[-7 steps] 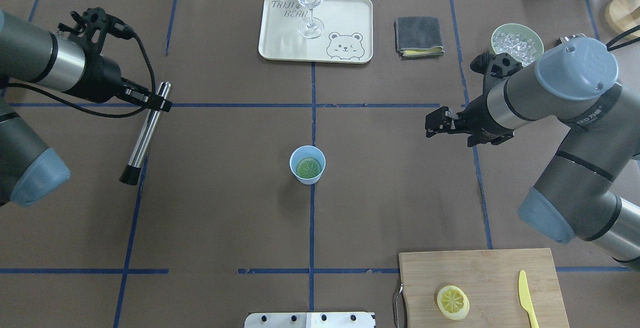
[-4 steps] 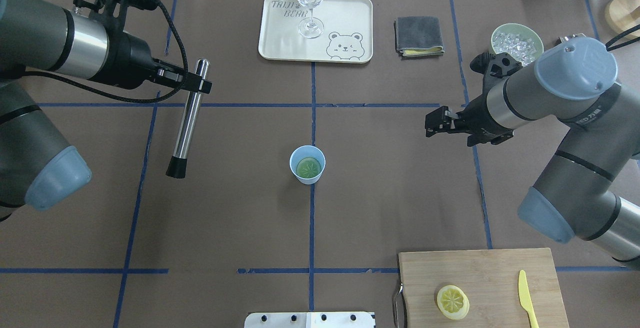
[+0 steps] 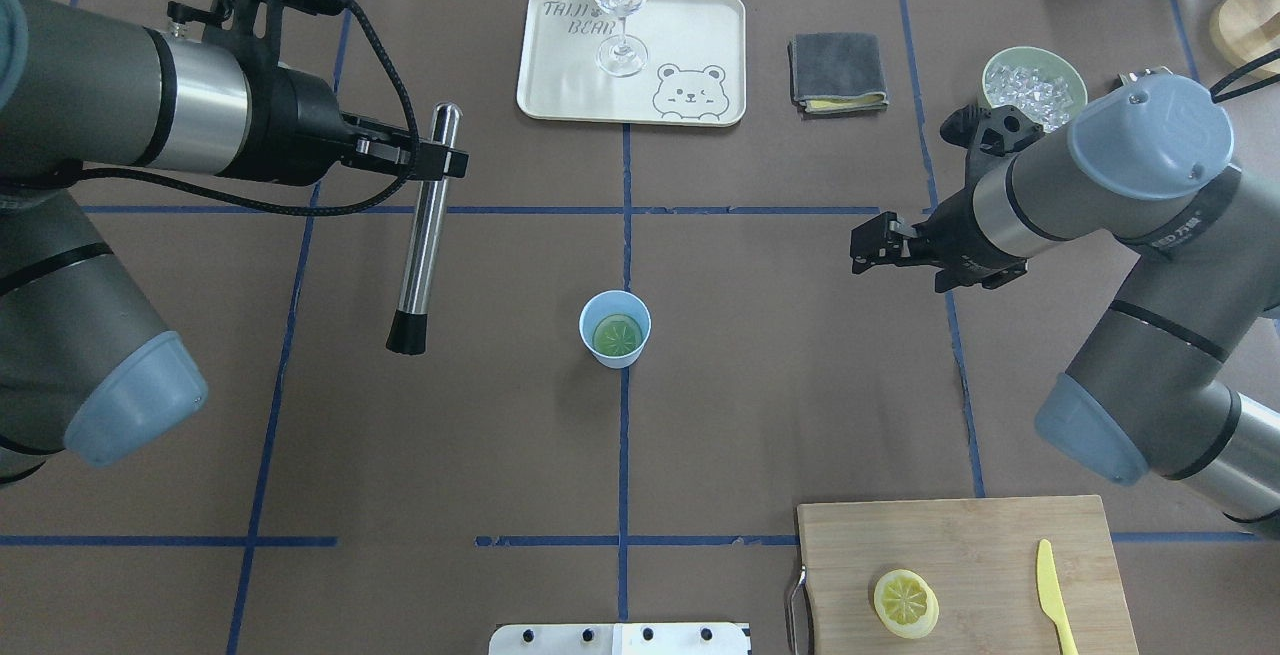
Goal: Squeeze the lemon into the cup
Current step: 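Carry the muddler over the blue cup with the left gripper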
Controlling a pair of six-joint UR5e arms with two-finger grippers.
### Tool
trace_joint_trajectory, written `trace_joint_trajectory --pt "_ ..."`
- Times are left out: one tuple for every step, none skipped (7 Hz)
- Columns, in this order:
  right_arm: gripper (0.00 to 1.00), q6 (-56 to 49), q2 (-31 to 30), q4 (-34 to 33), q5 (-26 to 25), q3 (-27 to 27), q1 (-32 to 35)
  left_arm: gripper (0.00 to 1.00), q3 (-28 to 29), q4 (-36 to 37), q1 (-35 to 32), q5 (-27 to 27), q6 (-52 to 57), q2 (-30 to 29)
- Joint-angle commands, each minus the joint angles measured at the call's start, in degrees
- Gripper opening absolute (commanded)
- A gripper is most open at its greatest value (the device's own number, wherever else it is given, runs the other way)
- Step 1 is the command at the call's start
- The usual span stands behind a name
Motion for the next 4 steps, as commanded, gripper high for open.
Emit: trace_joint_trajectory --pt "1.00 -0.27 -1.03 0.00 0.03 0.22 0.39 0.00 5.88 -20.07 4.89 9.20 -0.20 -0.12" --pt "1.00 -0.36 -1.73 0.00 0.11 0.31 1.00 0.00 6.18 -21.59 9.44 19.27 -0.11 -0.29" --pt "1.00 -0.36 -2.52 0.00 0.11 0.31 1.70 0.00 6.19 -21.69 12.88 28.51 0.06 -0.38" --pt "1.00 -0.53 -3.83 0.00 0.20 0.83 2.67 0.00 7.23 -23.17 16.57 33.74 5.54 -0.46"
